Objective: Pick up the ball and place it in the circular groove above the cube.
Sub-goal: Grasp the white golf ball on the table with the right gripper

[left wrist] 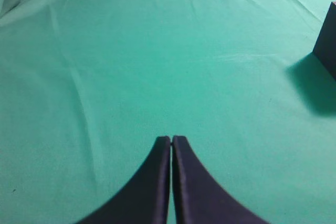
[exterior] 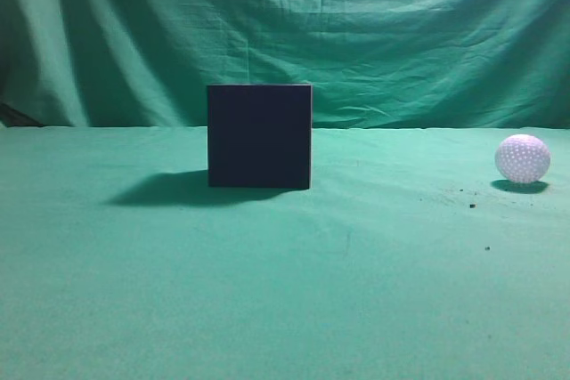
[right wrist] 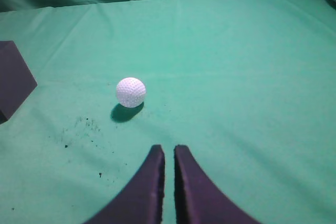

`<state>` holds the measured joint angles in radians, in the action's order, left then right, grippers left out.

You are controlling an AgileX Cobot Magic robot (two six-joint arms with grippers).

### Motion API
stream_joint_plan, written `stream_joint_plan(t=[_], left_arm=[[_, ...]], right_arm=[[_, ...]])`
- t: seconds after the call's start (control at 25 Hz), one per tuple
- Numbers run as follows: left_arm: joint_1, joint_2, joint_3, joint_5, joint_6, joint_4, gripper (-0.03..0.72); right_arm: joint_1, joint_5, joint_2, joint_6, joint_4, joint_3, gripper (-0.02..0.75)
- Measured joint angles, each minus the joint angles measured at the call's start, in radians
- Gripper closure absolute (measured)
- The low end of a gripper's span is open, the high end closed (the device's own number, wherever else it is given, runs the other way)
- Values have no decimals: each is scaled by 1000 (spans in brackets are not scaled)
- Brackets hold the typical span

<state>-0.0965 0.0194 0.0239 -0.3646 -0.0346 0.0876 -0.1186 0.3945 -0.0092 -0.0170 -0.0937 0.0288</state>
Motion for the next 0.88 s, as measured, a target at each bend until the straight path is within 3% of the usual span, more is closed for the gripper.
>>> stream_joint_plan(t=[0.88], left_arm=[[0,0,0,0,0,0,688]], right_arm=[[0,-38,0,3,2,0,689]])
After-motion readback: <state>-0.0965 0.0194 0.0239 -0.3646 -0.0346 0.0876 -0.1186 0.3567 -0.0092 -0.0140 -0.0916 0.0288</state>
